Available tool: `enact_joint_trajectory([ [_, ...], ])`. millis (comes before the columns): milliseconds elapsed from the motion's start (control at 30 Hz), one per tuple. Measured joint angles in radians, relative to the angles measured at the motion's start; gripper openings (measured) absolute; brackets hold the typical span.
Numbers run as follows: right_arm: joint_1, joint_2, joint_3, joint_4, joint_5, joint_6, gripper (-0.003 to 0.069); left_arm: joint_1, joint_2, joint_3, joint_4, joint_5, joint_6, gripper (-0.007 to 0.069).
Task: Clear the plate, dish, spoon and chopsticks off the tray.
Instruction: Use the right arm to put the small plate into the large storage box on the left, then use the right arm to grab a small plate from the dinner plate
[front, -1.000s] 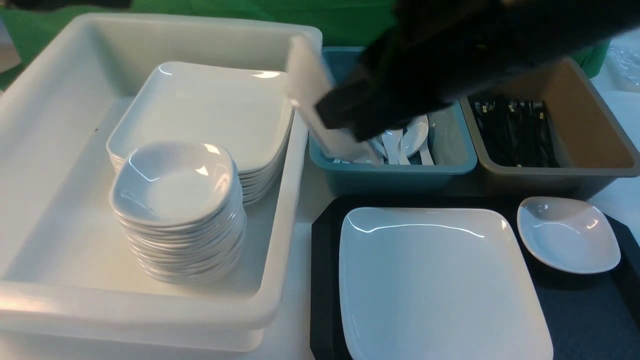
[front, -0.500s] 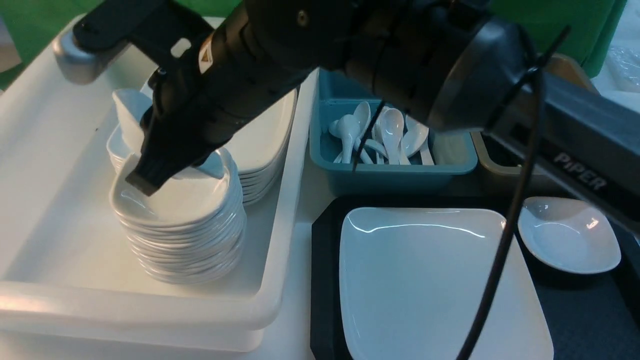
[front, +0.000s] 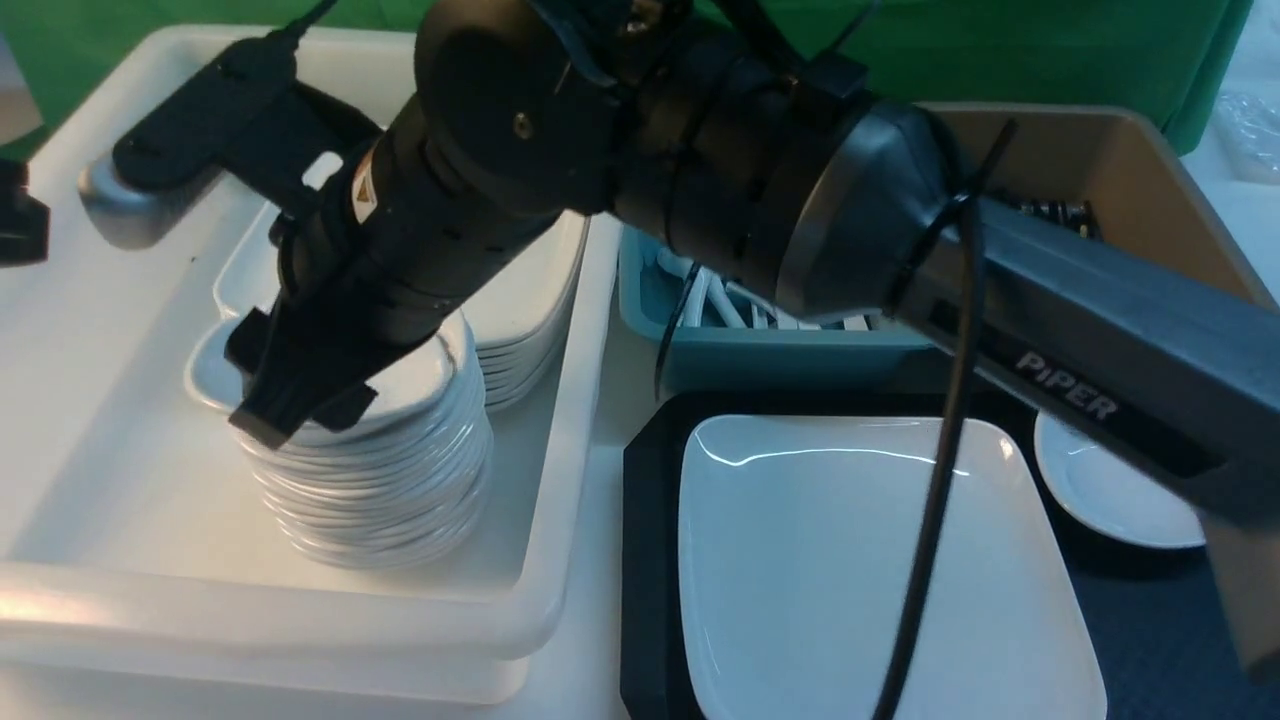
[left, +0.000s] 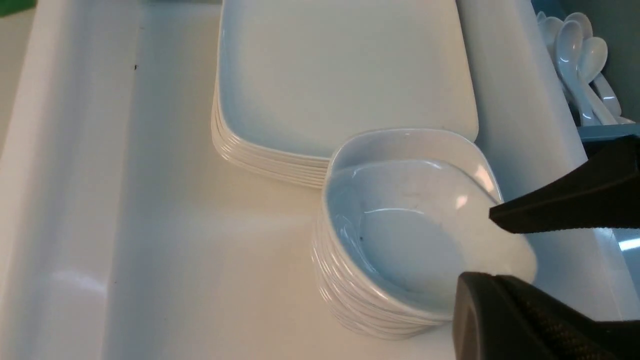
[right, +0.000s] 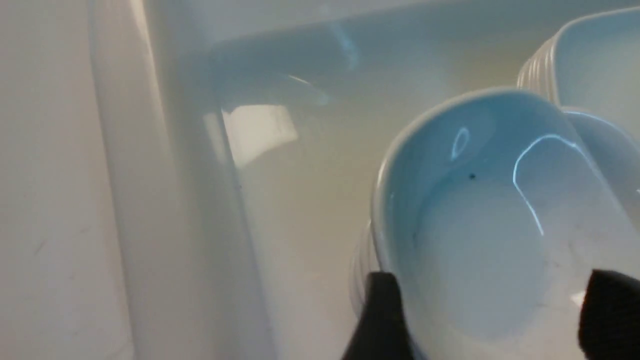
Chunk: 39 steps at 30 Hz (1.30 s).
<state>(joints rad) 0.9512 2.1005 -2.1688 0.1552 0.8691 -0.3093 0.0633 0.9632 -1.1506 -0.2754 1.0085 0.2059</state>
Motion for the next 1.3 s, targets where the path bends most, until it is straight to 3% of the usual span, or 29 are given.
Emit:
enact_joint_trajectory([
  [133, 0.000, -0.041, -0.011, -0.008, 0.040, 0.029, 0.0584, 0.000, 0.000, 0.000, -0.012, -0.001, 0.003, 0.0006],
  [233, 0.000, -0.107, -0.013, -0.155, 0.140, 0.105, 0.0522, 0.000, 0.000, 0.000, -0.071, -0.001, 0.049, 0.0006],
  [300, -0.006, -0.136, -0.014, -0.276, 0.230, 0.139, 0.0418, -0.004, 0.000, 0.000, -0.141, 0.001, 0.096, 0.0006],
  [367, -0.031, -0.172, -0.006, -0.395, 0.298, 0.170, 0.0241, -0.026, 0.000, 0.000, -0.219, 0.002, 0.152, 0.0006],
  [433, -0.081, -0.219, 0.026, -0.438, 0.298, 0.194, 0.0099, -0.085, 0.000, 0.000, -0.295, 0.003, 0.214, 0.0006],
  [567, -0.213, -0.337, 0.173, -0.408, 0.298, 0.216, 0.0034, -0.242, 0.004, 0.000, -0.299, 0.003, 0.237, 0.0006],
  [733, -0.410, -0.463, 0.482, -0.381, 0.296, 0.217, 0.0070, -0.446, 0.050, 0.000, -0.179, 0.004, 0.163, 0.0006],
  [900, -0.572, -0.481, 0.743, -0.381, 0.290, 0.240, 0.0232, -0.599, 0.158, 0.000, -0.128, -0.022, 0.127, 0.0006],
  [1000, -0.612, -0.481, 0.822, -0.380, 0.269, 0.251, 0.0313, -0.647, 0.209, 0.000, -0.127, -0.044, 0.122, 0.0006],
  [1067, -0.660, -0.481, 0.928, -0.377, 0.186, 0.267, 0.0421, -0.685, 0.262, 0.000, -0.125, -0.065, 0.119, 0.0006],
  [1133, -0.686, -0.481, 0.992, -0.377, 0.110, 0.268, 0.0462, -0.703, 0.298, 0.000, -0.117, -0.078, 0.118, 0.0006],
  [1300, -0.703, -0.463, 1.065, -0.383, -0.006, 0.266, 0.0484, -0.710, 0.342, 0.000, -0.079, -0.091, 0.114, 0.0006],
])
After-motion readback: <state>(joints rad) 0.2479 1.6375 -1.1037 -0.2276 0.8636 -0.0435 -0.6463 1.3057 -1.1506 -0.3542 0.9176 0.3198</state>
